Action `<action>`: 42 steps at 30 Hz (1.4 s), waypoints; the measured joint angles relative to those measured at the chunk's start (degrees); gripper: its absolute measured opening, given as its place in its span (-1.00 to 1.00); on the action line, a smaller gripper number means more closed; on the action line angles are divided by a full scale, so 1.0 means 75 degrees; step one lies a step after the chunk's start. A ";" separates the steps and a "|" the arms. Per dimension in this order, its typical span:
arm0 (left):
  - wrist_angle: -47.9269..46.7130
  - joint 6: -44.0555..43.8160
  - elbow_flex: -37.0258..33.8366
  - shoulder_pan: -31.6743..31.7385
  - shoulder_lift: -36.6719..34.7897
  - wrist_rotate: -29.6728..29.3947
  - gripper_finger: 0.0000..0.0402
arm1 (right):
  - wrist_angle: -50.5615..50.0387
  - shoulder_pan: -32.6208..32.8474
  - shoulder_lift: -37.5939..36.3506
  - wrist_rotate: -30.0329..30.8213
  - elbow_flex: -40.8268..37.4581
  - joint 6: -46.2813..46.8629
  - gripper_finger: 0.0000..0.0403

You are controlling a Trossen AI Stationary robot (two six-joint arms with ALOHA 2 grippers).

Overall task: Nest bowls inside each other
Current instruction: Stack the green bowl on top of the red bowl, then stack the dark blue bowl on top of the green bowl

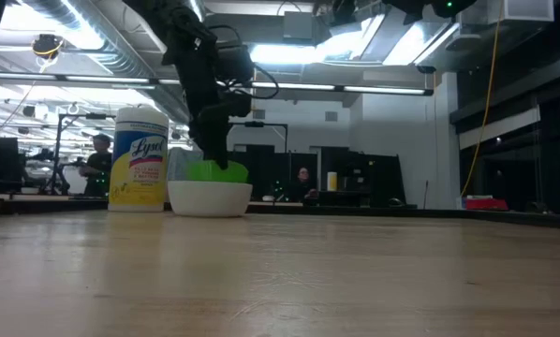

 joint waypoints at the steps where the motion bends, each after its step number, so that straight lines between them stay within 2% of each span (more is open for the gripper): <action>1: 0.0000 0.0067 0.0000 0.0014 0.0000 -0.0098 -0.41 | 0.0000 0.0000 0.0000 0.0001 0.0000 0.0000 -0.28; 4: -0.0005 0.0183 0.0000 0.0069 0.0000 -0.0221 -0.48 | 0.0000 0.0000 0.0000 0.0003 0.0000 0.0000 -0.28; 11: -0.0201 0.0314 -0.0003 0.0163 0.0081 -0.0399 -0.93 | 0.0003 0.0000 0.0000 0.0003 0.0000 0.0006 -0.22; 14: -0.0278 0.0387 -0.0003 0.0163 0.0085 -0.0235 -0.96 | 0.0004 0.0000 0.0000 0.0006 0.0000 0.0006 -0.20; 19: -0.0260 0.0387 -0.0003 0.0137 0.0246 -0.0092 -0.86 | 0.0009 0.0000 0.0000 0.0006 0.0000 0.0012 -0.19; 23: -0.0109 0.0384 0.0002 0.0085 0.0256 0.0337 -0.75 | 0.0009 0.0012 0.0000 0.0006 0.0000 0.0029 -0.23; 33: -0.0096 0.0513 0.0029 0.0111 0.0245 -0.0014 -0.41 | 0.0009 0.0087 0.0000 0.0006 0.0000 0.0006 -0.24; 38: -0.0138 0.1020 0.0040 0.0324 0.0075 -0.0614 -0.33 | 0.0095 0.0139 0.0000 0.0009 0.0000 0.0006 -0.16; 40: -0.0286 0.1058 0.0230 0.0547 -0.0094 -0.0418 -0.31 | 0.0306 0.0185 0.0000 0.0011 0.0000 0.0005 -0.14; 42: -0.0361 0.0943 0.0567 0.0773 -0.0359 0.0135 -0.31 | 0.0756 0.0226 0.0000 0.0099 0.0000 0.0123 -0.13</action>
